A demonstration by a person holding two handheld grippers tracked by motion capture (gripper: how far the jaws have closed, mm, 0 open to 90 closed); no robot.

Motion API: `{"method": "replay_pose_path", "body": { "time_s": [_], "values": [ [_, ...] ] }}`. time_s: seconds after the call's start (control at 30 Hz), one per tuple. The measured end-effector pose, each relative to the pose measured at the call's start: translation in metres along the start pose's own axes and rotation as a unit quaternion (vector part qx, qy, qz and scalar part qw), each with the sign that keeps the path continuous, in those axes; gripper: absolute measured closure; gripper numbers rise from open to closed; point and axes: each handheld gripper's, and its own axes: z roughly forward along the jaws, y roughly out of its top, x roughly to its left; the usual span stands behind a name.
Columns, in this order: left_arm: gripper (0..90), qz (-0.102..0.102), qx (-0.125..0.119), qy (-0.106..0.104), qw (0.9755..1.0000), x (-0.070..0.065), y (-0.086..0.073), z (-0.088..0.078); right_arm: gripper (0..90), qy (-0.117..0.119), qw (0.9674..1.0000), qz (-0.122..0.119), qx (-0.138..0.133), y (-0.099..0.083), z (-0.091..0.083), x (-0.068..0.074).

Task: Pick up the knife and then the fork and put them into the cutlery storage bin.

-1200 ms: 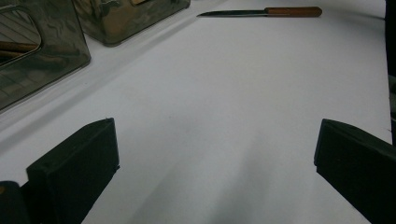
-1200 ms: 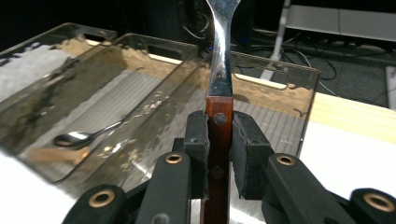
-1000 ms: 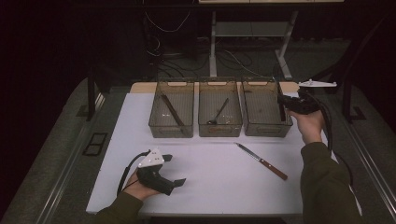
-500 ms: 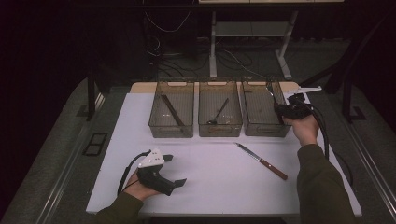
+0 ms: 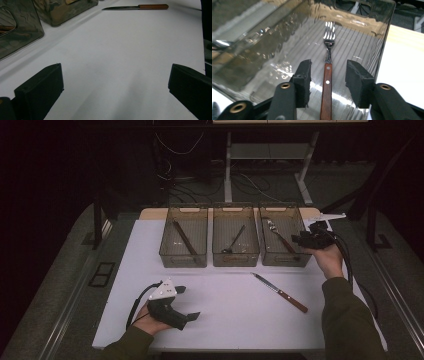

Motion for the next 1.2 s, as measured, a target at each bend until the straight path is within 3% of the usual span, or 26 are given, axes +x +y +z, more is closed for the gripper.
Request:
{"method": "replay_pose_path", "body": {
  "time_s": [0.2, 0.33, 0.7, 1.2],
  "values": [
    [0.0, 0.004, 0.002, -0.003, 1.0, 0.0, 0.0, 0.0, 46.1, 0.03, 0.9991, 0.023, -0.017, 0.0, -0.018, 0.003],
    [0.0, 0.003, 0.001, -0.003, 1.0, -0.001, 0.0, 0.0, 41.8, 0.047, 0.9985, 0.018, -0.021, -0.003, -0.031, 0.009],
    [0.0, 0.004, 0.003, -0.005, 1.0, -0.001, 0.0, 0.001, 34.7, 0.086, 0.996, -0.017, -0.015, -0.02, -0.053, 0.035],
    [0.0, 0.005, 0.005, -0.005, 1.0, -0.001, 0.0, 0.001, 34.0, 0.112, 0.992, -0.052, 0.025, -0.053, -0.057, 0.064]
  ]
}}
